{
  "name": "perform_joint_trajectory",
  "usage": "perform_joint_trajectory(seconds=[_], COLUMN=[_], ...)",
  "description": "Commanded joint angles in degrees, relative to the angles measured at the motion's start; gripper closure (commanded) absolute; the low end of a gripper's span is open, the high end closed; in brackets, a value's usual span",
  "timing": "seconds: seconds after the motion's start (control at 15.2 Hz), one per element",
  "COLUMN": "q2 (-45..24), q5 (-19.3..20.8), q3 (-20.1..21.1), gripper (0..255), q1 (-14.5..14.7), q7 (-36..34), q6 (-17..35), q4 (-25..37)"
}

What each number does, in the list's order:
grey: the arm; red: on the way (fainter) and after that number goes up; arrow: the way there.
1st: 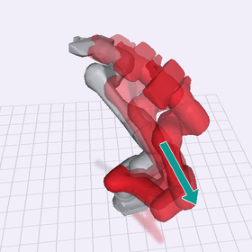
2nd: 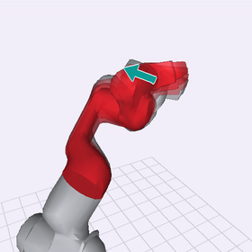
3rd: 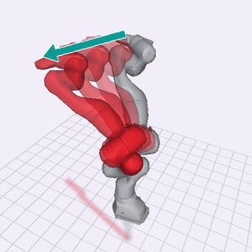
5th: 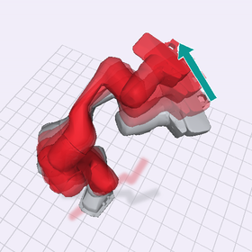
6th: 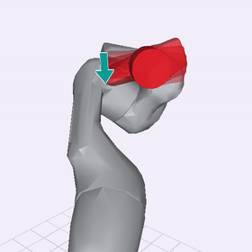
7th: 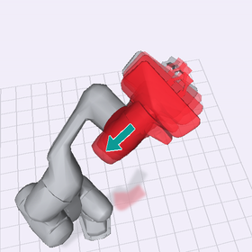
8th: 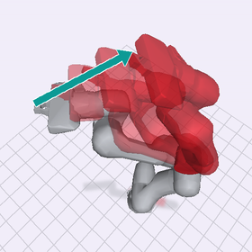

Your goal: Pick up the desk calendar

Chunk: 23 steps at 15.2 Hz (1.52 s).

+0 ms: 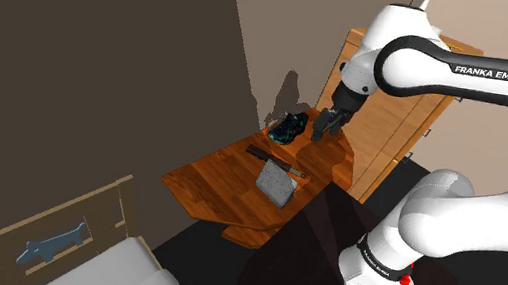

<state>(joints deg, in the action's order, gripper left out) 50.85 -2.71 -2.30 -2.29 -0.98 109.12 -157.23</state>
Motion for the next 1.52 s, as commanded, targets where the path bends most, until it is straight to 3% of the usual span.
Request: perform_joint_trajectory(seconds=[0.0, 0.46, 0.86, 1.06, 1.25, 1.45], q2=[-0.9, -9.1, -24.9, -35.4, -39.9, -44.5], q5=[0.4, 1.3, -0.1, -5.1, -10.1, -20.5], q3=[-0.8, -4.1, -8.7, -13.7, -17.3, -22.9], gripper=[0, 0, 0, 0, 0, 0], q1=[-0.3, -1.3, 0.3, 5.3, 10.2, 18.9], q7=[1.2, 5.7, 11.4, 17.2, 21.2, 28.8], q6=[4.8, 23.6, 43.9, 54.7, 58.8, 62.4], q4=[-3.5, -13.1, -16.9, -16.7, -16.3, -15.4])
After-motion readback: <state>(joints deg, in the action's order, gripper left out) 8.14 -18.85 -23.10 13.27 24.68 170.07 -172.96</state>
